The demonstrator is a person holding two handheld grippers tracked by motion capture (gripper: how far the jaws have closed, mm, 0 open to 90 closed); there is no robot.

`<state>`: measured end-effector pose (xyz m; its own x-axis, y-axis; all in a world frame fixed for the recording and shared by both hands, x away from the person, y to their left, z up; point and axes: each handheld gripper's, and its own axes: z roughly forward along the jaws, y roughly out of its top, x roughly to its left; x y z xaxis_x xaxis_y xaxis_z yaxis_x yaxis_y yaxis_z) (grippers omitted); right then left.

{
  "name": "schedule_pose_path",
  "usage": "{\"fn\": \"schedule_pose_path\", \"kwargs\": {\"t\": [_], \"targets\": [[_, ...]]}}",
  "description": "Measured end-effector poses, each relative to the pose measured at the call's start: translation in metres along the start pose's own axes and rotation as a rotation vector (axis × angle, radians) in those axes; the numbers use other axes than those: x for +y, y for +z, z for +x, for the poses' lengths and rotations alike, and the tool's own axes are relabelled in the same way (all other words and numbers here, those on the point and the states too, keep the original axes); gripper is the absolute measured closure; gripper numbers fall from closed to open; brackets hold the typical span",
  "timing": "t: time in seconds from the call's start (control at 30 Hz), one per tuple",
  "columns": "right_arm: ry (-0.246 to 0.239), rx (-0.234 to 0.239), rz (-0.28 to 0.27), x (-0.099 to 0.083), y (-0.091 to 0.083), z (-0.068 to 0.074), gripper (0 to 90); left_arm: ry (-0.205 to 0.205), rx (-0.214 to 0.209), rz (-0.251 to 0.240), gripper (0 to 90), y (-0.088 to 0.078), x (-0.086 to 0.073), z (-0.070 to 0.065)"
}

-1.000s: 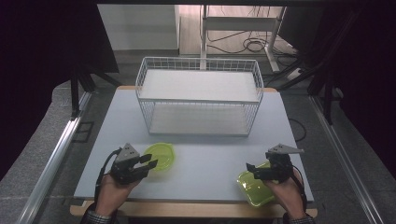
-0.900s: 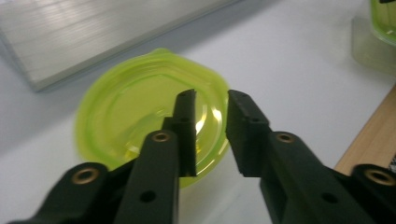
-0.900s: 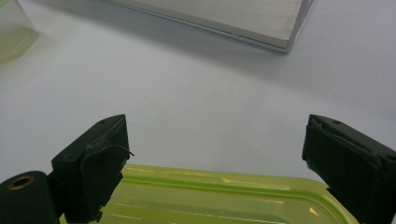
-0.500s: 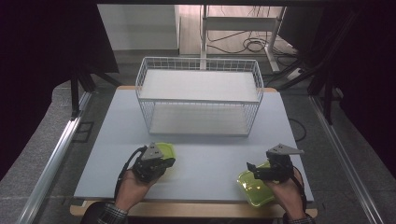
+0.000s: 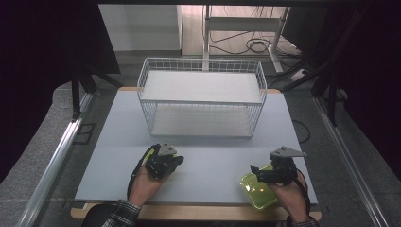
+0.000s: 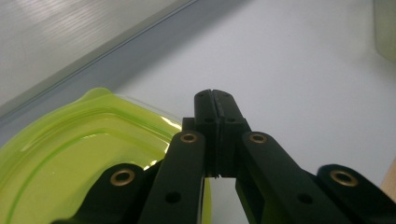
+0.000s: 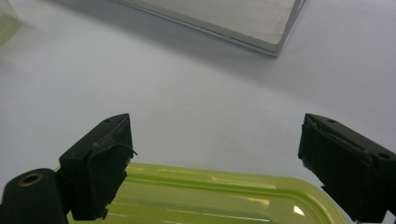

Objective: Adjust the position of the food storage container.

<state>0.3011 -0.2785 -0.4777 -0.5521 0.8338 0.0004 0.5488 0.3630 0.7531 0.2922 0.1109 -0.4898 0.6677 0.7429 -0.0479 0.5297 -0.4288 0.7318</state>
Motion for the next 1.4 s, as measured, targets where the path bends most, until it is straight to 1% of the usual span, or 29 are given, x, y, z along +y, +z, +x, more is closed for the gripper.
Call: {"fn": "schedule_pose_path", "kwargs": {"t": [0.1, 0.17, 0.23, 0.3, 0.33, 0.4, 0.43, 0.47, 0.5, 0.53, 0.57, 0.6, 0.63, 0.67, 0.7, 0.73, 0.77, 0.8, 0.93, 1.07, 1.1, 1.13, 1.17, 1.2, 1.27, 1.3, 1.33, 1.37, 1.4], "targets": [[-0.001, -0.005, 0.000, 0.000, 0.000, -0.001, 10.7, -0.004, 0.013, 0.008, 89.8, 0.000, -0.001, 0.002], [0.002, -0.007, 0.001, 0.000, -0.001, -0.001, 10.8, -0.025, 0.034, 0.014, 89.8, -0.002, -0.005, 0.008], [0.001, -0.006, 0.000, 0.000, -0.001, -0.001, 10.8, -0.027, 0.039, 0.013, 89.8, -0.003, -0.006, 0.010], [0.002, -0.006, -0.001, 0.000, -0.001, -0.001, 10.8, -0.042, 0.054, 0.015, 89.8, -0.007, -0.009, 0.016], [0.002, -0.006, -0.001, 0.000, -0.001, -0.001, 10.8, -0.042, 0.054, 0.015, 89.8, -0.007, -0.009, 0.016], [0.001, -0.005, 0.002, 0.000, -0.001, -0.001, 10.8, -0.066, 0.078, 0.016, 89.8, -0.012, -0.014, 0.023], [0.001, -0.005, 0.002, 0.000, -0.001, -0.001, 10.8, -0.066, 0.078, 0.016, 89.8, -0.012, -0.014, 0.023], [0.001, -0.004, 0.002, 0.000, -0.001, -0.001, 10.8, -0.072, 0.084, 0.016, 89.8, -0.014, -0.016, 0.025], [0.000, -0.002, 0.001, 0.000, -0.001, -0.001, 10.9, -0.086, 0.093, 0.014, 89.8, -0.018, -0.019, 0.031], [-0.001, -0.001, 0.001, 0.000, -0.001, -0.001, 11.0, -0.086, 0.093, 0.014, 89.8, -0.018, -0.019, 0.031], [-0.001, 0.000, 0.002, 0.000, -0.001, -0.001, 11.1, -0.101, 0.102, 0.015, 89.8, -0.021, -0.023, 0.036], [-0.001, 0.000, 0.002, 0.000, -0.001, -0.001, 11.1, -0.101, 0.102, 0.015, 89.8, -0.021, -0.023, 0.036], [-0.002, 0.001, 0.002, 0.000, -0.001, -0.001, 11.2, -0.121, 0.113, 0.016, 89.8, -0.025, -0.027, 0.041], [-0.002, 0.001, 0.002, 0.000, -0.001, -0.001, 11.2, -0.121, 0.113, 0.016, 89.8, -0.025, -0.027, 0.041], [-0.001, 0.002, 0.002, 0.000, -0.001, -0.001, 11.3, -0.135, 0.126, 0.021, 89.7, -0.029, -0.032, 0.046], [-0.001, 0.002, 0.002, 0.000, -0.001, -0.001, 11.3, -0.135, 0.126, 0.021, 89.8, -0.029, -0.032, 0.046], [0.000, 0.003, 0.002, 0.000, -0.001, -0.001, 11.5, -0.147, 0.135, 0.022, 89.8, -0.032, -0.035, 0.052], [0.001, 0.004, 0.003, 0.000, 0.000, -0.001, 11.6, -0.147, 0.135, 0.022, 89.8, -0.032, -0.035, 0.052], [0.002, 0.009, 0.004, 0.000, 0.000, -0.001, 12.5, -0.172, 0.152, 0.015, 89.7, -0.037, -0.040, 0.059], [0.007, 0.018, -0.005, 0.000, -0.001, 0.000, 14.1, -0.157, 0.141, 0.004, 89.7, -0.038, -0.040, 0.055], [0.015, 0.032, -0.010, 0.001, -0.003, 0.000, 16.2, -0.156, 0.136, 0.001, 89.7, -0.038, -0.039, 0.053], [0.015, 0.032, -0.010, 0.001, -0.003, 0.000, 16.2, -0.151, 0.129, 0.000, 89.7, -0.038, -0.039, 0.051], [0.019, 0.044, -0.013, 0.001, -0.004, 0.000, 18.8, -0.144, 0.118, -0.006, 89.5, -0.038, -0.039, 0.048], [0.019, 0.044, -0.013, 0.001, -0.004, 0.000, 18.8, -0.144, 0.118, -0.006, 89.3, -0.038, -0.039, 0.048], [0.022, 0.050, -0.014, 0.000, -0.008, -0.001, 23.1, -0.128, 0.102, -0.018, 88.4, -0.038, -0.039, 0.040], [0.022, 0.050, -0.014, 0.000, -0.008, -0.001, 23.1, -0.128, 0.102, -0.018, 87.9, -0.038, -0.039, 0.040], [0.027, 0.060, -0.013, 0.000, -0.014, -0.001, 30.8, -0.119, 0.091, -0.026, 87.6, -0.038, -0.038, 0.037], [0.027, 0.060, -0.013, 0.000, -0.014, -0.001, 30.8, -0.119, 0.091, -0.026, 87.4, -0.038, -0.038, 0.037], [0.015, 0.067, -0.012, -0.001, -0.023, 0.000, 40.3, -0.111, 0.080, -0.031, 87.2, -0.038, -0.037, 0.033]]}}
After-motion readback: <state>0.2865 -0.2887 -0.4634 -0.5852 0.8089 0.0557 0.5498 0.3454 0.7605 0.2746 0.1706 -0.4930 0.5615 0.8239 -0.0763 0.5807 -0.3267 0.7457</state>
